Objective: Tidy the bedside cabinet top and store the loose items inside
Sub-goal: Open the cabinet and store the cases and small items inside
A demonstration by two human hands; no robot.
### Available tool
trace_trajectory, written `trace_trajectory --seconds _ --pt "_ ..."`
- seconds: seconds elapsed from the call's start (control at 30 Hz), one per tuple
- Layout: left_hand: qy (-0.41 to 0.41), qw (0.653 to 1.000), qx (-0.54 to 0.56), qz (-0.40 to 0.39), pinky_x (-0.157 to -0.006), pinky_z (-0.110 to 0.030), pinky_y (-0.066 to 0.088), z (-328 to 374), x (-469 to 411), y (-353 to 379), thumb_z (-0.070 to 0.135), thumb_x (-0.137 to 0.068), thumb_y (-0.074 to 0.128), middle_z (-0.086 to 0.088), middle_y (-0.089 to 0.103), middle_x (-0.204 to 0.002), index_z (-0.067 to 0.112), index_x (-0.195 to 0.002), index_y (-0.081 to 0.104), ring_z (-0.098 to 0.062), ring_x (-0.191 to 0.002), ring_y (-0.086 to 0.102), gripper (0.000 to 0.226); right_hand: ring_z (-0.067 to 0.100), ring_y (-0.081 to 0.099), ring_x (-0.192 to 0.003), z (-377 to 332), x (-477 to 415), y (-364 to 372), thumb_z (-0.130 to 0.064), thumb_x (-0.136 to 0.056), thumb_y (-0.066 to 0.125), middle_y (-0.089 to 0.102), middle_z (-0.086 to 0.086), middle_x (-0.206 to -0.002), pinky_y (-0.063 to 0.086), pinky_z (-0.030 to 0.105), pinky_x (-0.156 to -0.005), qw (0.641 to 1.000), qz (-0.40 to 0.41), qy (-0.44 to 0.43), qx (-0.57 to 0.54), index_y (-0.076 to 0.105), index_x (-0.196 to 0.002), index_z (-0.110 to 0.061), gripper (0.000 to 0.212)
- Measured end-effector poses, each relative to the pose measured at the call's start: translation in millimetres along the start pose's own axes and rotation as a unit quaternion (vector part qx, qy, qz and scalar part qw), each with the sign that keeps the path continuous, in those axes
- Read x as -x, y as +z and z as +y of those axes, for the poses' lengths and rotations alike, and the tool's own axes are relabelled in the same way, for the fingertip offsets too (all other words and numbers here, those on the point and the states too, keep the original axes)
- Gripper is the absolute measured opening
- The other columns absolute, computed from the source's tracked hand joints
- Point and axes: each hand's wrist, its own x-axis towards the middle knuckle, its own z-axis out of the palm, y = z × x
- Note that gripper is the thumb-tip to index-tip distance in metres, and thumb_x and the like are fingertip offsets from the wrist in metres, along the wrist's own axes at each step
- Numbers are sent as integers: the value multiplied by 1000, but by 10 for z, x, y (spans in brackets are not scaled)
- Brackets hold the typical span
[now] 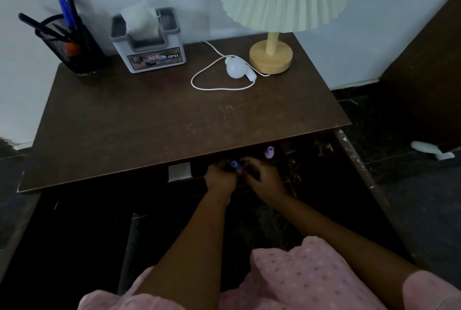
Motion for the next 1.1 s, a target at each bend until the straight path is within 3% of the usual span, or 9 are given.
trace_trajectory --seconds 0.13,0.23,0.4,0.5,0.63,0.83,1.0,1.1 --pt "5 999 51 -7 -67 -16 40 -13 18 6 9 -86 62 -15 67 -118 3 -117 66 -26 -110 62 32 25 65 -92 15 -59 -16 -15 -85 64 71 15 -100 38 12 -66 999 4 23 27 67 -104 -4 22" --pt "9 997 77 -27 -64 -18 37 -26 2 62 3 -85 60 -19 68 -112 0 -112 67 -32 -107 63 28 29 64 -85 73 -122 -30 -19 -80 61 69 18 -92 29 17 -60 995 12 30 92 68 -93 -2 22" --pt "-14 989 125 -81 -98 -37 49 -14 -29 115 -6 -85 57 -16 61 -127 -2 -123 59 -30 -115 59 39 33 63 -101 268 -254 -57 -18 -89 58 66 20 -110 41 28 -71 979 53 95 170 66 -105 -7 21" --pt "-61 977 178 -97 -102 -42 47 -55 -55 111 -8 -83 60 -13 57 -131 1 -127 56 -29 -120 55 45 34 62 -96 303 -369 -81 -25 -90 56 65 18 -106 41 29 -69 965 79 109 224 68 -101 -10 22" --pt "-80 970 197 -118 -101 -37 47 -113 -73 117 -10 -83 60 -17 58 -128 -1 -126 56 -28 -120 55 44 40 61 -95 265 -454 -60 -20 -91 52 63 23 -106 48 37 -78 961 87 117 234 69 -102 -8 23" --pt "-102 965 196 -144 -88 -28 47 -123 -86 156 -9 -84 57 -18 60 -124 0 -121 58 -23 -107 59 38 40 61 -98 307 -462 -76 -24 -93 49 63 20 -110 48 37 -76 948 86 142 272 65 -105 -10 24" --pt "-98 964 185 -165 -62 -21 45 -40 2 95 -7 -86 53 -10 61 -89 -1 -123 57 -12 -71 55 37 39 61 -102 224 -420 -87 -23 -91 55 64 21 -112 48 38 -79 947 88 166 259 61 -110 -8 25" --pt "-86 970 155 -169 -58 -20 43 21 67 -8 -3 -87 55 -16 62 -99 1 -123 57 -10 -66 52 37 36 65 -94 84 -309 -109 -17 -88 59 68 20 -102 42 29 -66 960 116 161 196 59 -108 -6 23"
